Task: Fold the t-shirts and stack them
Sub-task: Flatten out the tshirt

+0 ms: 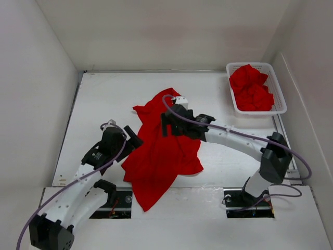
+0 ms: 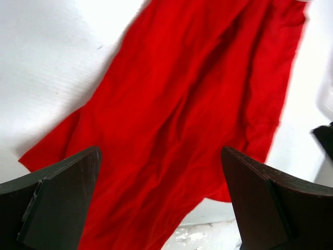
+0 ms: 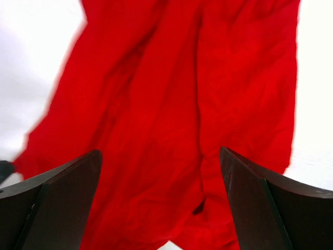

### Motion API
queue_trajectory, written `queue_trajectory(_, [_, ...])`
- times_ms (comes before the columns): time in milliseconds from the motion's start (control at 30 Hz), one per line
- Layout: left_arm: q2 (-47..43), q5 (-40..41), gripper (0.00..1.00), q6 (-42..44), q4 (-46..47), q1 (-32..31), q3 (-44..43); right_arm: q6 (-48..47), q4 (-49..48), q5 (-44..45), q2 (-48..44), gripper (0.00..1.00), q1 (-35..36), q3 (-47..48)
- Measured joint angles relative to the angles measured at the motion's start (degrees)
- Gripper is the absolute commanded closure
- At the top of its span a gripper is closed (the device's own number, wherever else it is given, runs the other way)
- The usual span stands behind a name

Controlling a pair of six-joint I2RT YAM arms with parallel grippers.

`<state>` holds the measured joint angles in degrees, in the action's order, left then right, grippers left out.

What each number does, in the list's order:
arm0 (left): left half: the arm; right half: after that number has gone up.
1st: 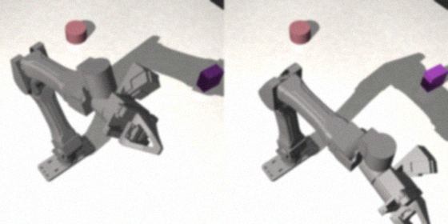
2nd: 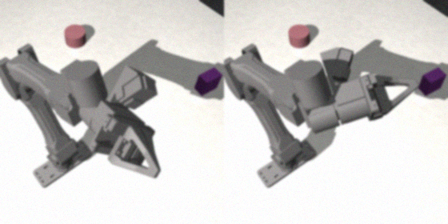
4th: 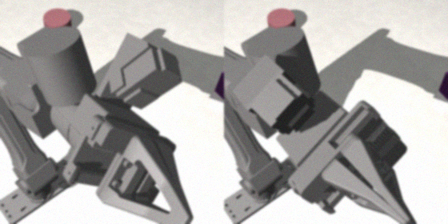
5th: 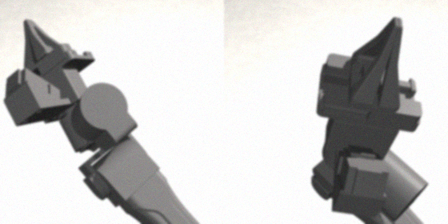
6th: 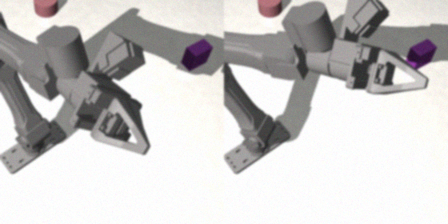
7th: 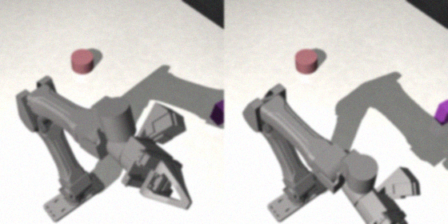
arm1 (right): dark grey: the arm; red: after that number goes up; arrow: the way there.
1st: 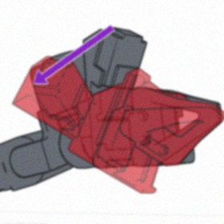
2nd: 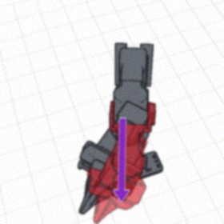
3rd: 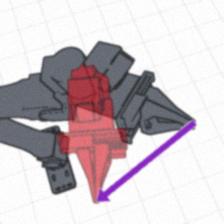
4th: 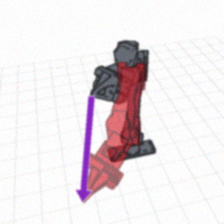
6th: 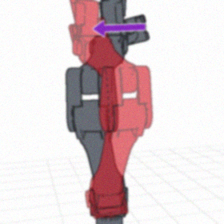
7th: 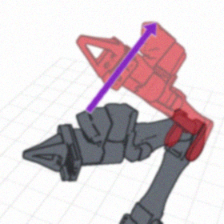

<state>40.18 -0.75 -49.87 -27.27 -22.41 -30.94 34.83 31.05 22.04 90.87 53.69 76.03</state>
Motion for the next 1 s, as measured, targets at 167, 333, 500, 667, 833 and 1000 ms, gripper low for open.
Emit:
queue_trajectory(167, [9.05, 2.1, 0.0, -2.08, 0.02, 0.02, 0.09, 2.27, 1.07, 1.2, 9.27, 0.0, 0.5, 0.37])
queue_trajectory(333, [14.95, 4.35, 0.0, -3.02, 0.11, 0.0, 0.35, 4.52, 2.4, 1.55, 13.94, 0.0, -0.83, 0.81])
queue_trajectory(500, [17.73, 6.21, 0.13, -3.41, 0.52, 0.02, 0.35, 6.05, 1.7, -1.14, 14.91, 0.0, -4.83, 0.85])
queue_trajectory(667, [19.56, 7.06, 0.38, -3.02, 1.77, 0.02, 0.35, 6.23, 0.63, -2.6, 15.87, 0.0, -7.58, 0.85])
queue_trajectory(833, [22.29, 7.3, 0.59, -2.43, 2.36, 0.02, 0.35, 6.05, -0.24, -3.45, 18.38, 0.0, -7.69, 0.85])
queue_trajectory(1000, [24.0, 7.65, 1.0, -1.88, 2.71, 0.02, 0.35, 5.68, -0.55, -3.63, 20.85, 0.13, -7.76, 0.85])
